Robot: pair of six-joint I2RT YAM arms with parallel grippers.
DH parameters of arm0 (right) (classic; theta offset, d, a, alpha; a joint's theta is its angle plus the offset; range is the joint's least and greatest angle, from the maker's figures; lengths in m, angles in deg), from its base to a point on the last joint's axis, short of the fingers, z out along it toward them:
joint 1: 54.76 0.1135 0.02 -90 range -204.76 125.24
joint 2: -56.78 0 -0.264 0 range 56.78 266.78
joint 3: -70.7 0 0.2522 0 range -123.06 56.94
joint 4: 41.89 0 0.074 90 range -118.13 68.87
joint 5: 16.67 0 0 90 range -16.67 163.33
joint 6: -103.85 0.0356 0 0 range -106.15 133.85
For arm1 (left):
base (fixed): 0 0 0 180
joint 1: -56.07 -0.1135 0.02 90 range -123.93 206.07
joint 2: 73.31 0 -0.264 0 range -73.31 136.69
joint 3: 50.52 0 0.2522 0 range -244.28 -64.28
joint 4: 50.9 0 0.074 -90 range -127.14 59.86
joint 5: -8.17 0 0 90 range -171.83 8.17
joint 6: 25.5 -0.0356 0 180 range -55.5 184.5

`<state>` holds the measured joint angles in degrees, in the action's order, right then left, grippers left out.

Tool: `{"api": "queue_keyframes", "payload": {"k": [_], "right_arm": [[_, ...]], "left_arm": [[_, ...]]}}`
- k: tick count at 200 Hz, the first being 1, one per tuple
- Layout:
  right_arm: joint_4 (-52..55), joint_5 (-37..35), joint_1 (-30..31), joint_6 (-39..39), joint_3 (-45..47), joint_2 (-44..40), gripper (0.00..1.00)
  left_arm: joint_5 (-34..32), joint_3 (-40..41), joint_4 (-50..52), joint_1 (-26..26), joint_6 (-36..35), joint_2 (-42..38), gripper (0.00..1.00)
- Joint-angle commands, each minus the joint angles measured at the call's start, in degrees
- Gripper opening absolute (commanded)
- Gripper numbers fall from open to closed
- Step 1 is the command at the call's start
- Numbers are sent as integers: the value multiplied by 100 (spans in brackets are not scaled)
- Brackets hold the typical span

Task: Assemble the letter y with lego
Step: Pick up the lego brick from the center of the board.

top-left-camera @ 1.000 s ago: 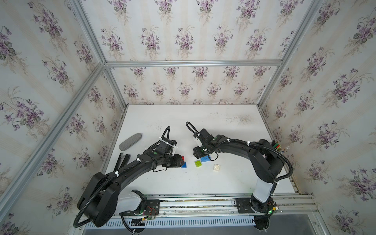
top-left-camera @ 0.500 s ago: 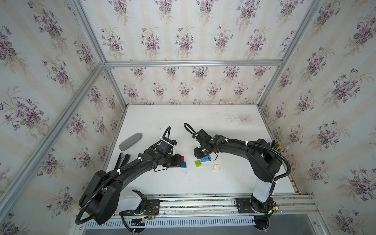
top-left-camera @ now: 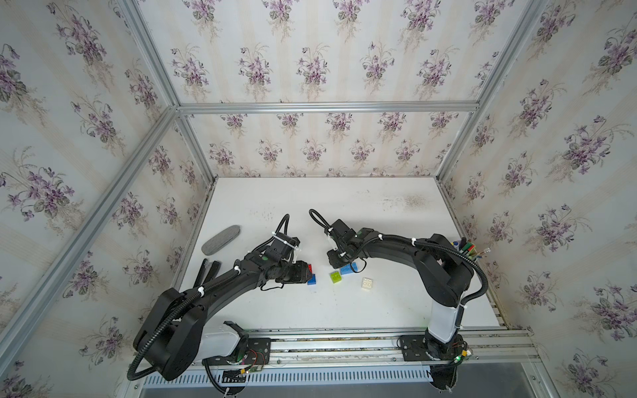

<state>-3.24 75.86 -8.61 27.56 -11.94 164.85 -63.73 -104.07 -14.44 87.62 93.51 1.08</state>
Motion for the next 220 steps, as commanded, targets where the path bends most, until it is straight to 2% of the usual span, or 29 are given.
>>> {"api": "queue_keyframes", "payload": {"k": [1, 59, 87, 91, 118, 141, 197, 201, 220], "right_arm": [[113, -91, 8, 0, -20, -18, 30], [22, -34, 2, 189, 39, -489, 29], [3, -17, -1, 293, 132, -708, 29], [-1, -19, -7, 310, 146, -738, 29], [-51, -76, -35, 438, 353, -980, 29], [-143, -68, -136, 573, 584, -1252, 28], [-199, -147, -365, 755, 983, -1886, 28], [-203, -155, -362, 771, 995, -1925, 28], [-211, -162, -396, 808, 1106, -2087, 28]], "left_arm": [[-31, -17, 7, 18, 28, 8, 54], [-49, -64, 14, 75, 11, 105, 54], [-448, -137, 76, 94, 209, 205, 54], [-519, -170, 108, 96, 242, 239, 58], [-926, -387, 209, 110, 416, 481, 61], [-1088, -708, 245, 180, 474, 905, 61], [-1760, -1550, 833, 465, 580, 1832, 56], [-1792, -1576, 852, 474, 595, 1868, 51], [-1947, -1702, 1007, 508, 675, 2035, 47]]}}
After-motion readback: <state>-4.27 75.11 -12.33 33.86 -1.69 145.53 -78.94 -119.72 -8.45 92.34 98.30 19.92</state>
